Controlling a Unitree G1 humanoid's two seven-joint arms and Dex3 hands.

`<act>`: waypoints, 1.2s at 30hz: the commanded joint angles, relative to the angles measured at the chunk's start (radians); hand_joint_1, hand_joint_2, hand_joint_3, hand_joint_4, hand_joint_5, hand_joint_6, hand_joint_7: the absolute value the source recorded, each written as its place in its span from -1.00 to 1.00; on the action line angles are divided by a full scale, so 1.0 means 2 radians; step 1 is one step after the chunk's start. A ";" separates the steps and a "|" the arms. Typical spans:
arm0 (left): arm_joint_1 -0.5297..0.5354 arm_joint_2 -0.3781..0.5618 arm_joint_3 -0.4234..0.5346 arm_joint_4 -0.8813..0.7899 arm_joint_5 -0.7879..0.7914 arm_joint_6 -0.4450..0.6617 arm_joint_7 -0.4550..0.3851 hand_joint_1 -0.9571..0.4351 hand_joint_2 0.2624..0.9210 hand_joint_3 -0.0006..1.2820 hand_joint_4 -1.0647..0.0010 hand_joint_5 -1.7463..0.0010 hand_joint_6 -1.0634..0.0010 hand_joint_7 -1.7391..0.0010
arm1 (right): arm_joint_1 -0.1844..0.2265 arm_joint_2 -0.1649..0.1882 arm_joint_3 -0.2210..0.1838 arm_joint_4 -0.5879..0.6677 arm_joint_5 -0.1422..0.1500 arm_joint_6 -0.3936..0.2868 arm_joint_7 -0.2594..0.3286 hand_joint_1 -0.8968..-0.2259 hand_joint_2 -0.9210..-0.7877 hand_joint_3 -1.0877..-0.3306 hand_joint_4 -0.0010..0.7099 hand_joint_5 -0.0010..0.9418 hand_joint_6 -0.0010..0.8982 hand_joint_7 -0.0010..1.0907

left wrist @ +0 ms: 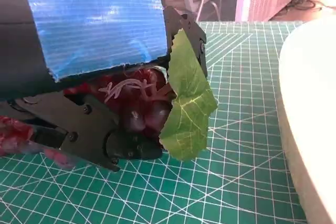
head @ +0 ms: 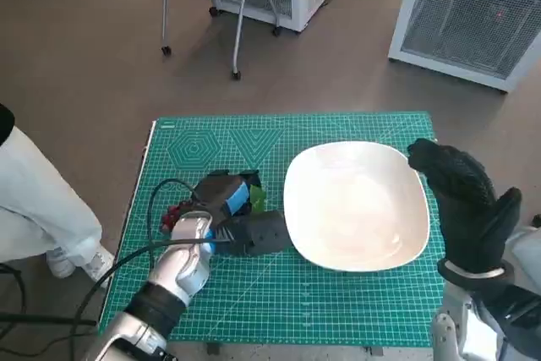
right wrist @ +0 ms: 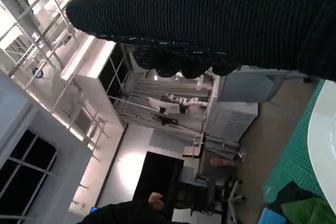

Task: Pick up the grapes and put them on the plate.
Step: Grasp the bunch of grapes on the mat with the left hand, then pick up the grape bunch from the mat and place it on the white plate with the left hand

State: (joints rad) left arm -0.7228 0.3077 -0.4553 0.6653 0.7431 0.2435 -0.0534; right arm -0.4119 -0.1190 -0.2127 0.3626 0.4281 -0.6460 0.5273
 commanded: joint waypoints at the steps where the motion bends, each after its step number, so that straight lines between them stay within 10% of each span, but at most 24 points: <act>1: 0.012 0.009 0.006 -0.033 -0.001 0.009 -0.005 0.38 0.98 -0.58 0.18 -0.63 0.16 -0.60 | 0.002 -0.001 -0.001 0.009 0.002 0.001 0.007 0.42 -1.00 0.30 0.82 -0.99 -0.60 0.50; 14: 0.028 0.021 0.010 -0.102 0.003 0.032 -0.019 0.38 0.68 -0.37 0.09 -0.62 0.05 -0.55 | 0.001 0.001 -0.001 0.007 0.002 0.003 0.007 0.43 -1.00 0.31 0.82 -0.99 -0.60 0.50; 18: 0.053 0.043 0.025 -0.214 0.014 0.040 -0.029 0.38 0.54 -0.35 -0.02 -0.70 -0.23 -0.22 | 0.000 0.003 0.000 0.006 0.001 0.005 0.004 0.43 -1.00 0.31 0.82 -0.99 -0.59 0.50; 36: 0.073 0.067 0.066 -0.398 0.049 0.048 -0.062 0.38 0.91 -0.86 -0.34 -0.49 -0.36 -0.03 | 0.000 0.004 -0.001 0.005 0.000 0.008 0.002 0.43 -1.00 0.32 0.83 -0.99 -0.58 0.48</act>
State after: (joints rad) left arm -0.5878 0.4349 -0.3366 -0.0910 0.8236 0.3300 -0.1582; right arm -0.4184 -0.1137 -0.2140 0.3667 0.4285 -0.6433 0.5347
